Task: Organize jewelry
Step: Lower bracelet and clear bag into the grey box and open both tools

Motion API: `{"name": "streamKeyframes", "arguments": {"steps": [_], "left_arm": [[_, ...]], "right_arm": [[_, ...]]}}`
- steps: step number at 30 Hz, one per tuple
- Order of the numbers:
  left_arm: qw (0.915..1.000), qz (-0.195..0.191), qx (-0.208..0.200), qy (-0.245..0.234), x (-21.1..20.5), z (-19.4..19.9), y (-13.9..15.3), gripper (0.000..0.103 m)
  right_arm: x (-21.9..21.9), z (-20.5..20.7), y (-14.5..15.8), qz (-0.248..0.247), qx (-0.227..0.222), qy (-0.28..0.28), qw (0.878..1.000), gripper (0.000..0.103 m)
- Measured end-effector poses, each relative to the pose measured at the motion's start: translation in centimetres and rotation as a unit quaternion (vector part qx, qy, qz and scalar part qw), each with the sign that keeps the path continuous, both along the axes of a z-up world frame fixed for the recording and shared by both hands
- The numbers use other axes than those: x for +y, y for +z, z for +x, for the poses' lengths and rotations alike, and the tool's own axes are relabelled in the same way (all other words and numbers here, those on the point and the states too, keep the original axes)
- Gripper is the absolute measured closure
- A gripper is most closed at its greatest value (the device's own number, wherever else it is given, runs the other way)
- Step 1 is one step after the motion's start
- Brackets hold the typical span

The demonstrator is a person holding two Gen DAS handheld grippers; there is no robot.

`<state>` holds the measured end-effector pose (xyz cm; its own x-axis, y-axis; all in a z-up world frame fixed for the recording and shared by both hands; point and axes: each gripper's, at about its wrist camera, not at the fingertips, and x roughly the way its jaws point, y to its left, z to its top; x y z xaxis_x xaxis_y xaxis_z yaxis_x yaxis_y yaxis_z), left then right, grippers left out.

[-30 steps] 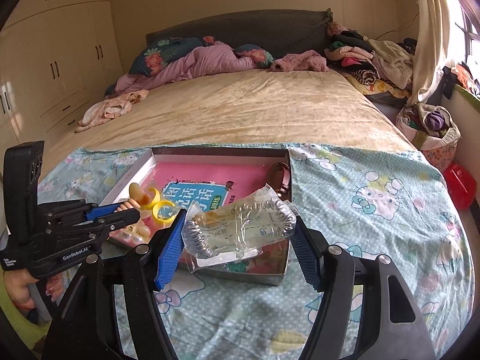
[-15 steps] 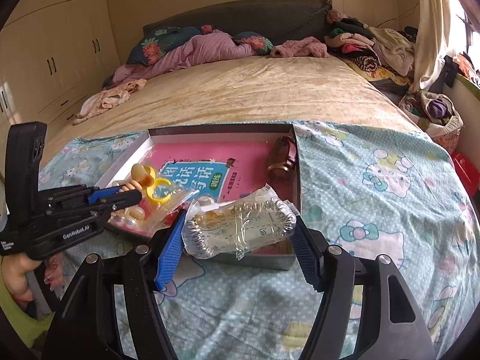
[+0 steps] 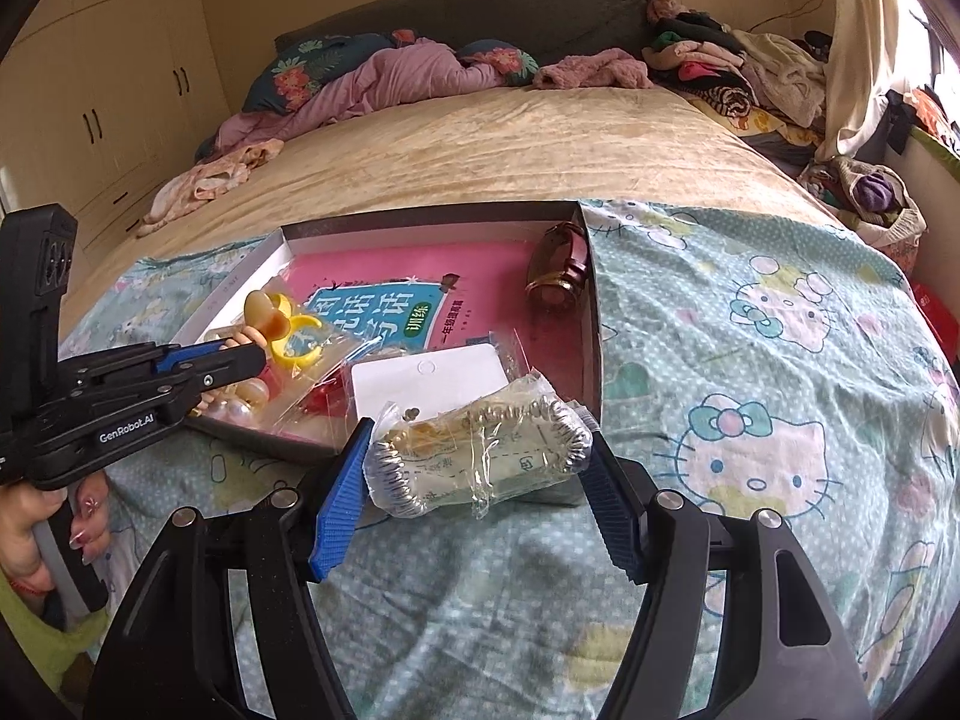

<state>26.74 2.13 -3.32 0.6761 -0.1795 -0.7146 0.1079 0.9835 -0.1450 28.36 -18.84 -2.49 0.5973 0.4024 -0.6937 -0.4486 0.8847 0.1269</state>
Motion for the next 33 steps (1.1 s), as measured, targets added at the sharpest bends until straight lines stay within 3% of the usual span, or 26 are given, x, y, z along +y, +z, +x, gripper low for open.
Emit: {"name": "streamKeyframes", "arguments": {"steps": [12, 26, 33], "left_arm": [[1.0000, 0.000, 0.002, 0.000, -0.1, 0.2, -0.2, 0.092], [1.0000, -0.001, 0.003, -0.001, -0.2, 0.5, -0.4, 0.092], [1.0000, -0.001, 0.004, 0.000, -0.3, 0.6, -0.6, 0.092]], "right_arm": [[1.6, 2.5, -1.2, -0.017, -0.003, 0.004, 1.000, 0.038], [1.2, 2.3, -1.5, -0.007, -0.008, 0.000, 1.000, 0.036], [1.0, 1.9, -1.2, 0.002, -0.004, 0.001, 1.000, 0.028]]}}
